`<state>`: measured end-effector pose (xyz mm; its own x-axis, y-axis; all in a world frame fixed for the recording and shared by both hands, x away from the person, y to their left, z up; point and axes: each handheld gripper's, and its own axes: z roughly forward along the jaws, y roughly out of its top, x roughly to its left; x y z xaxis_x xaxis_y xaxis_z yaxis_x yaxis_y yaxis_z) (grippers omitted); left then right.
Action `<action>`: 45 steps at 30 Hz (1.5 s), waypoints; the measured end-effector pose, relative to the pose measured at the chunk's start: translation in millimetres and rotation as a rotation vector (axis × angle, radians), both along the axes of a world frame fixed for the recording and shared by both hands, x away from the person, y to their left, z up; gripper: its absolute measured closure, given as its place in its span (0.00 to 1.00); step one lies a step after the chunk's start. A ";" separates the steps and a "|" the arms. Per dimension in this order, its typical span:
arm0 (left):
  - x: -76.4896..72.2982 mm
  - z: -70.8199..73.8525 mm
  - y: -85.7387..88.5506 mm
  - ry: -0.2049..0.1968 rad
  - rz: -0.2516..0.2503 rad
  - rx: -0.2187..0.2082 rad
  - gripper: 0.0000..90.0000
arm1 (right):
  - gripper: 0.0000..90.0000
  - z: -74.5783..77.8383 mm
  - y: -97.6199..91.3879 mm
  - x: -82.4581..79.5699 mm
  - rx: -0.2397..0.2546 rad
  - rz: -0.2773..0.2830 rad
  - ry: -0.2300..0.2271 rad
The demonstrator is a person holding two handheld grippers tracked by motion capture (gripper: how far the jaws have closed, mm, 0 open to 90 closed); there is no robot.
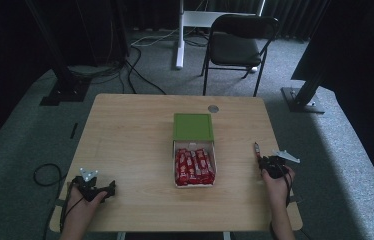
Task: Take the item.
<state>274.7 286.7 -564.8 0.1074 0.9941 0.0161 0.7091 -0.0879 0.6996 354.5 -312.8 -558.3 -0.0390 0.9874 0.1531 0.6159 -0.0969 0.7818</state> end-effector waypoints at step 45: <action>0.0 -0.2 0.0 -0.002 0.000 -0.001 0.04 | 0.38 4.9 30.9 -28.9 0.076 0.417 -0.103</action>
<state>274.7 286.7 -565.0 0.1073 0.9941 0.0158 0.7078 -0.0875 0.7009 325.6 -282.0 -553.4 -0.4514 0.8698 0.1993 0.5335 0.0841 0.8416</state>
